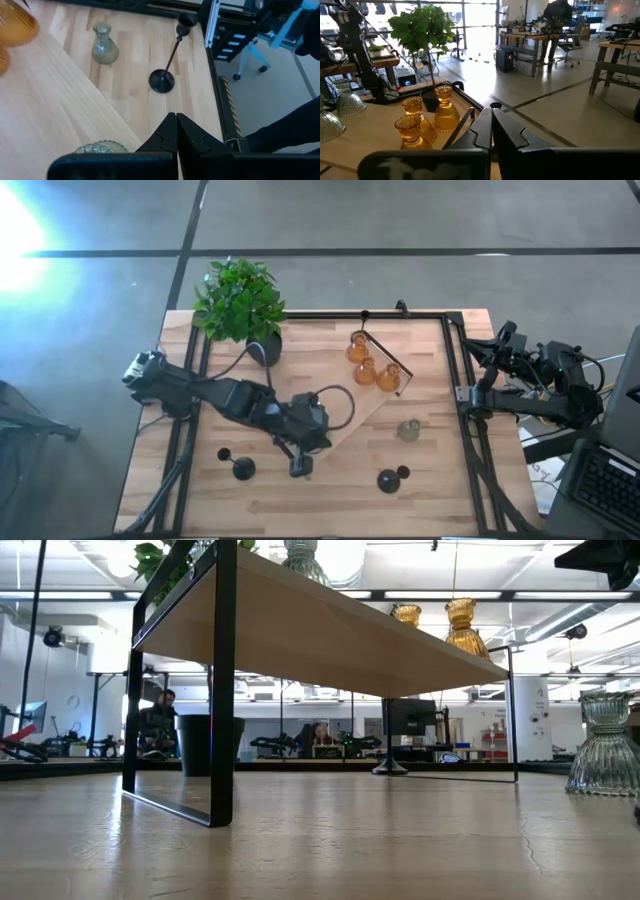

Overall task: Pick & Place candle stick holders
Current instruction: Adjust the transparent glass candle holders on the shelf

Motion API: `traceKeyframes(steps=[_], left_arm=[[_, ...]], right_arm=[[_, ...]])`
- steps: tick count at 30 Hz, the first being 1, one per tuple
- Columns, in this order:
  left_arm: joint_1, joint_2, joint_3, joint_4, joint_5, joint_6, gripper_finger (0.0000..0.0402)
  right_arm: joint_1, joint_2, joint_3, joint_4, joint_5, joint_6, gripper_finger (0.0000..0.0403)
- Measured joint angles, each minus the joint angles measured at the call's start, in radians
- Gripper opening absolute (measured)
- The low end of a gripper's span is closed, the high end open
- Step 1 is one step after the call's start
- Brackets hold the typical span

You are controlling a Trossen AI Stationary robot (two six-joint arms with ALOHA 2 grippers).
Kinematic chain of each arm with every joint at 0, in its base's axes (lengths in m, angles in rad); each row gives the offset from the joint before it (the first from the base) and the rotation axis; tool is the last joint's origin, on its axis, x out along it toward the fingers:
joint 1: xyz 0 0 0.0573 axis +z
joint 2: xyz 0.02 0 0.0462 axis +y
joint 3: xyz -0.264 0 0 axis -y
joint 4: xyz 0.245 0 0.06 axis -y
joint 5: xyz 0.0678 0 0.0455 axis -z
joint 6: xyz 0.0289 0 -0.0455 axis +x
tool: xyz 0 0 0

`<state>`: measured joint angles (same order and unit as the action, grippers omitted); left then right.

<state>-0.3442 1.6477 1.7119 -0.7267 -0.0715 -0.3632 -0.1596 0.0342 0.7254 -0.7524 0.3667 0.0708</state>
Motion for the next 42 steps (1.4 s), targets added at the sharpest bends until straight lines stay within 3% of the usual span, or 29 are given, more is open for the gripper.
traceKeyframes(steps=[16,24,42], left_arm=[[0.020,0.079,0.000,-0.017,0.002,0.015,0.0000],[0.024,0.080,-0.001,-0.108,-0.060,0.002,0.0000],[0.029,0.081,-0.016,-0.111,-0.160,-0.026,0.0000]], right_arm=[[0.000,0.000,0.000,0.000,0.000,0.000,0.0008],[0.000,0.000,0.000,0.000,0.000,0.000,0.0008],[0.000,0.000,0.000,0.000,0.000,0.000,0.0008]])
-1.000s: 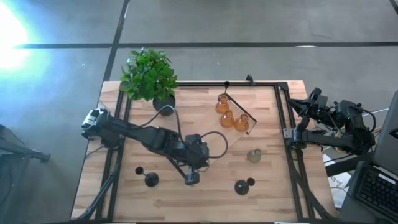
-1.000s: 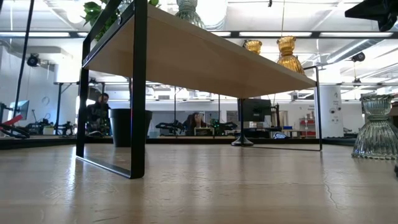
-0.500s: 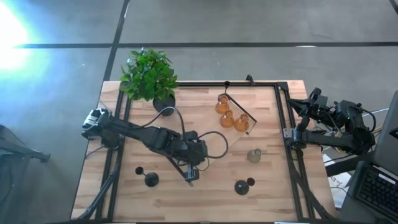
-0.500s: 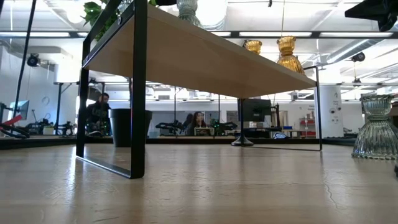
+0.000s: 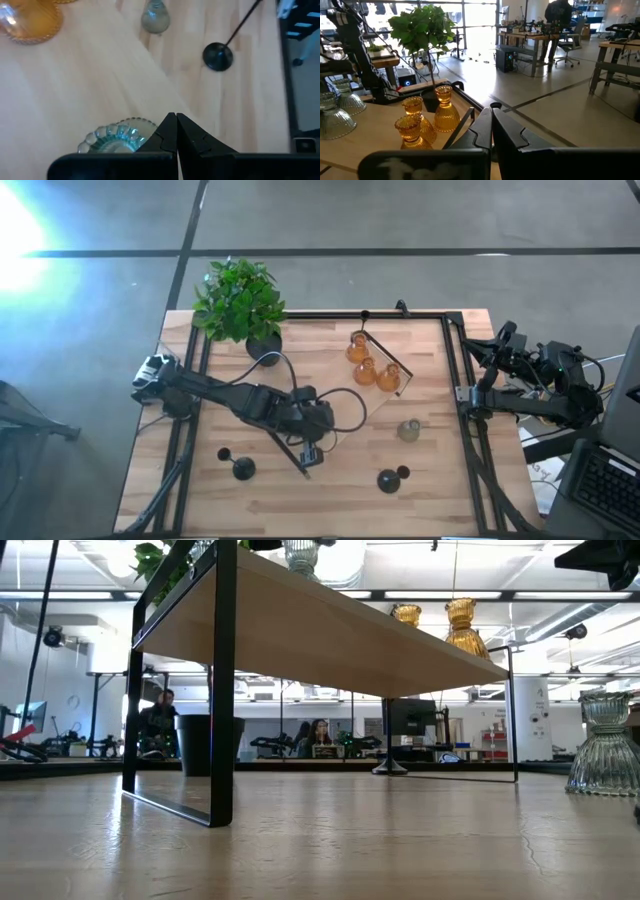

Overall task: Pick & Place candle stick holders
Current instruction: Adjust the transparent glass candle holders on the shelf

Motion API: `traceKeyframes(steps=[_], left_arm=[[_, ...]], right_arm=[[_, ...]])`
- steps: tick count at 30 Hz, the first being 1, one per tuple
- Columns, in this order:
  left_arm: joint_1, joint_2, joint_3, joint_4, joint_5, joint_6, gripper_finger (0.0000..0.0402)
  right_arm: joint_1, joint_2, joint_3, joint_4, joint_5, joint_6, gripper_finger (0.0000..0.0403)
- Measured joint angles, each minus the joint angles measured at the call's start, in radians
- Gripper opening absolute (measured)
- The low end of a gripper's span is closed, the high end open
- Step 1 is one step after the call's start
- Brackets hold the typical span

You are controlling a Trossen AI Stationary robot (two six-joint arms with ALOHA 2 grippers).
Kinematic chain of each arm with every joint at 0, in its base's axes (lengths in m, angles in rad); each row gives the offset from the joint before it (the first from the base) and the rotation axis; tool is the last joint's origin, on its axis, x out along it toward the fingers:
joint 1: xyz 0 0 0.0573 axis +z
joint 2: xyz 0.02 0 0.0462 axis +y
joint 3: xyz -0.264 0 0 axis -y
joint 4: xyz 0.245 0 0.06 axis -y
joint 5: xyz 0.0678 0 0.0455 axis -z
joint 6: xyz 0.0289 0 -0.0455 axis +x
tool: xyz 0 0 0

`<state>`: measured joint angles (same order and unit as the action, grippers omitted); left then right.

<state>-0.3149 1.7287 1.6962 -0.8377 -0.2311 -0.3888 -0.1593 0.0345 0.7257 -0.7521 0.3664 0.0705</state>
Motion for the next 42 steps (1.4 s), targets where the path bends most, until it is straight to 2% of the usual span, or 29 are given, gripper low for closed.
traceKeyframes(steps=[10,15,19,28,42], left_arm=[[0.001,-0.004,0.000,-0.077,-0.055,-0.056,0.0000],[0.000,-0.013,0.048,0.011,0.021,-0.022,0.0000],[0.005,-0.015,0.125,0.031,0.018,0.045,0.0000],[0.055,-0.014,0.212,-0.238,-0.007,0.044,0.0000],[0.069,-0.014,0.214,-0.299,0.010,0.040,0.0000]], right_arm=[[0.000,0.000,0.000,0.000,0.000,0.000,0.0008],[0.000,0.000,0.000,0.000,0.000,0.000,0.0008],[0.000,0.000,0.000,0.000,0.000,0.000,0.0008],[0.000,0.000,0.000,0.000,0.000,0.000,0.0008],[0.000,0.000,0.000,0.000,0.000,0.000,0.0008]])
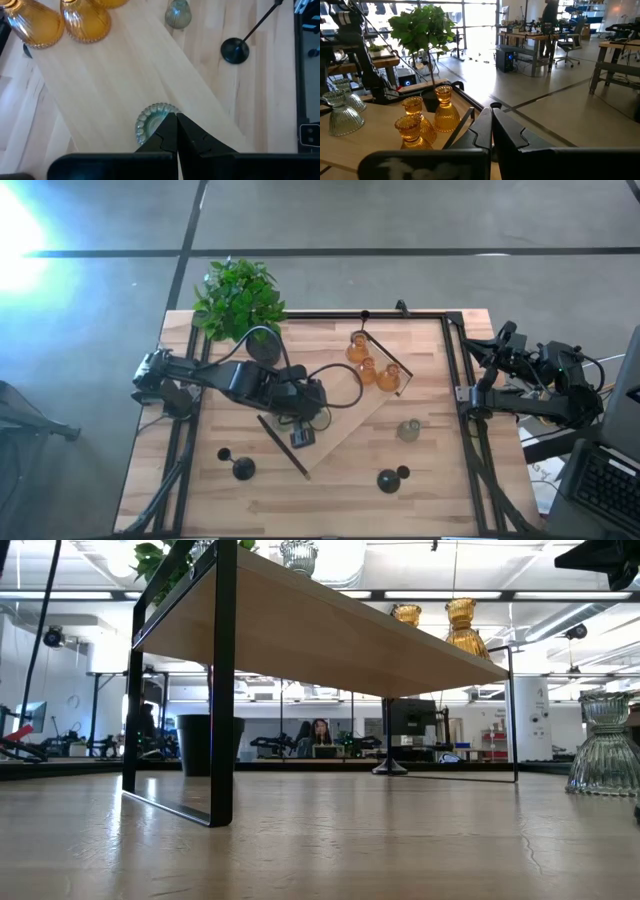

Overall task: Pick & Place candle stick holders
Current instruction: Adjust the transparent glass candle holders on the shelf

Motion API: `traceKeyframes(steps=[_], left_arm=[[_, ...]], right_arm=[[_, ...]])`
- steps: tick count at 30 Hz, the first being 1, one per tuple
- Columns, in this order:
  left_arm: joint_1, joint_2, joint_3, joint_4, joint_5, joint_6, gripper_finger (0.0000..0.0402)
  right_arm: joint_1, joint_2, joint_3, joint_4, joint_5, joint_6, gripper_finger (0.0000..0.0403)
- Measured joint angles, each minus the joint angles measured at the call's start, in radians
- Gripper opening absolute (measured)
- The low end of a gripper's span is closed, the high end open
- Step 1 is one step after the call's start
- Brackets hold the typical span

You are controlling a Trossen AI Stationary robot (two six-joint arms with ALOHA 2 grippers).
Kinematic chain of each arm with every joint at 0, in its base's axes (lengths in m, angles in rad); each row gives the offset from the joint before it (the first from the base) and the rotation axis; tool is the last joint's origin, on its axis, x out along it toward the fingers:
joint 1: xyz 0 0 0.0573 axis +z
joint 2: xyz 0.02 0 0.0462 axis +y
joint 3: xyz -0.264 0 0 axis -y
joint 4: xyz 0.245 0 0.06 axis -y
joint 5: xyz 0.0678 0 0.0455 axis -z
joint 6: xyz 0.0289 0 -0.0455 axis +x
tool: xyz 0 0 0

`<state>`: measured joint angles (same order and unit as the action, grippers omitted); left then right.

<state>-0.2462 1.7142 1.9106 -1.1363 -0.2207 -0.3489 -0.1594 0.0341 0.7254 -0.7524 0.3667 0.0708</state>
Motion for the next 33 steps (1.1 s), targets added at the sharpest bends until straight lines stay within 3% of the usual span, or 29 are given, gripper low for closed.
traceKeyframes(steps=[33], left_arm=[[0.036,0.005,-0.066,-0.041,0.072,0.002,0.0000]], right_arm=[[0.000,0.000,0.000,0.000,0.000,0.000,0.0008]])
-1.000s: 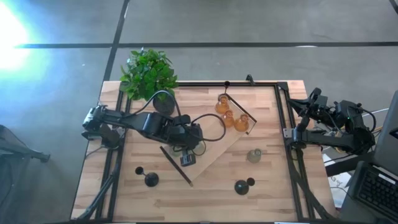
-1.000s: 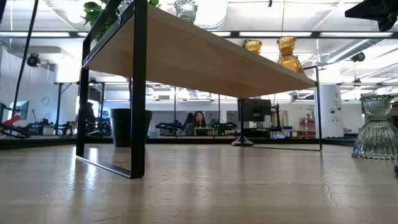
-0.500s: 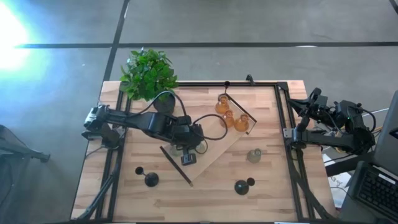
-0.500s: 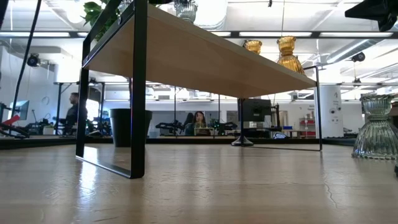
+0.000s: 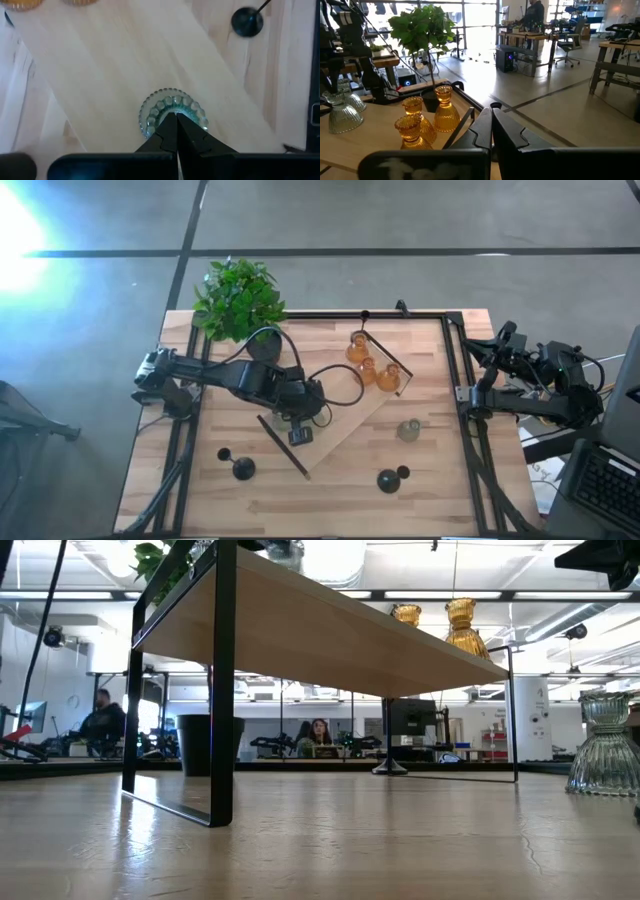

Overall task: Pick & Place candle stick holders
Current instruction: Adjust the transparent glass candle holders on the shelf, then put the transparent glass candle holder on the shelf

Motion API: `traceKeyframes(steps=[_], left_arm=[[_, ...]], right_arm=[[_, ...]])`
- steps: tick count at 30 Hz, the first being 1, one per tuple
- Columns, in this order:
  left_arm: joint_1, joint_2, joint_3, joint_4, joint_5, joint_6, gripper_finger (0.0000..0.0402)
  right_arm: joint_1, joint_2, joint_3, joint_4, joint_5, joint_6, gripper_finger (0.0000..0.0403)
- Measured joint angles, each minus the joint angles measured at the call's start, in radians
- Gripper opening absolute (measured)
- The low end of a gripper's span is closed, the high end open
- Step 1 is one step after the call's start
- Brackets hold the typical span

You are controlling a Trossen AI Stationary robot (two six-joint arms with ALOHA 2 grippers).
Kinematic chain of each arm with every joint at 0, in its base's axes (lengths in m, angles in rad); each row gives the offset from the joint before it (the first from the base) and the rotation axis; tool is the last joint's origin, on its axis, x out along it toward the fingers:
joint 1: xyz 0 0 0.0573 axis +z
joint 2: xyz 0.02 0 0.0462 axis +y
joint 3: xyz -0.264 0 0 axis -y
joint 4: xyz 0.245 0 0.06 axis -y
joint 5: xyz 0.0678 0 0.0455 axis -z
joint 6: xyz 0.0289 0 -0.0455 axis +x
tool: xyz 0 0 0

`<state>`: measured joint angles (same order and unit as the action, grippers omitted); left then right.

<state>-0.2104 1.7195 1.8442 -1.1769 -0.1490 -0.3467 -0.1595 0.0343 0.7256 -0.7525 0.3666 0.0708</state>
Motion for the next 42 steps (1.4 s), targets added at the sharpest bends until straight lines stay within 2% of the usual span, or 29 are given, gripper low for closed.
traceKeyframes(steps=[15,27,34,39,42], left_arm=[[0.000,-0.007,0.001,0.001,-0.014,0.008,0.0000],[0.000,-0.043,0.160,-0.049,-0.097,0.008,0.0000],[-0.061,-0.043,0.294,-0.027,-0.252,0.013,0.0000],[-0.139,-0.044,0.303,0.140,-0.362,0.091,0.0000],[-0.198,-0.055,0.302,0.152,-0.503,0.117,0.0000]], right_arm=[[0.000,0.000,0.000,0.000,0.000,0.000,0.0008],[0.000,0.000,0.000,0.000,0.000,0.000,0.0008],[0.000,0.000,0.000,0.000,0.000,0.000,0.0008],[0.000,0.000,0.000,0.000,0.000,0.000,0.0008],[0.000,0.000,0.000,0.000,0.000,0.000,0.0008]])
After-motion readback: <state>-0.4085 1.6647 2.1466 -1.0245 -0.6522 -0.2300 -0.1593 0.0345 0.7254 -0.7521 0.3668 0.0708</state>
